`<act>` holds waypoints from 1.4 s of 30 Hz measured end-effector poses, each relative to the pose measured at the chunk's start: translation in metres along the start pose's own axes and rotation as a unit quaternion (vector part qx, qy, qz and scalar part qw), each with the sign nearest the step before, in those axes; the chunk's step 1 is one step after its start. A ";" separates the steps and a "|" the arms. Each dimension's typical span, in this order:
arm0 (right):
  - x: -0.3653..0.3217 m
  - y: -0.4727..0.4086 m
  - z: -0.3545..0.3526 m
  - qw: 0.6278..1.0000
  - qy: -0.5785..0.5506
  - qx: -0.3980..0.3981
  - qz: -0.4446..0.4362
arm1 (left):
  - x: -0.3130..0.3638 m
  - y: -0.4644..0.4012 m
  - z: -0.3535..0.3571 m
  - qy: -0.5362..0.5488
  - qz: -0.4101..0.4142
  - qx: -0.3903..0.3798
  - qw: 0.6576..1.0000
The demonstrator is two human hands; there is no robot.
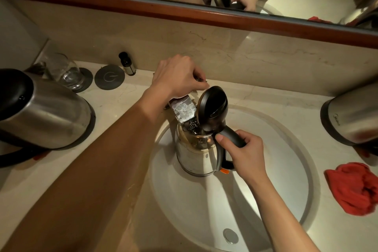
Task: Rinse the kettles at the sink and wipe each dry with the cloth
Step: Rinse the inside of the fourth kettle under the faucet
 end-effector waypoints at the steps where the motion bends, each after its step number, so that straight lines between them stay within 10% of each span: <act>1: -0.001 0.000 0.001 1.000 -0.001 -0.002 -0.001 | 0.000 0.000 0.000 -0.001 -0.001 0.001 1.000; 42: 0.002 0.001 0.000 1.000 0.000 -0.017 -0.001 | 0.000 -0.002 0.001 0.000 -0.008 0.003 1.000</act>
Point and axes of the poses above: each hand's wrist, its own y-axis away from the middle knuckle, its own z-axis out of the palm, x = y × z, the point moved 5 cm from there along -y, towards the middle knuckle, and after that the axes turned 7 degrees about -z, right-handed, at the moved point
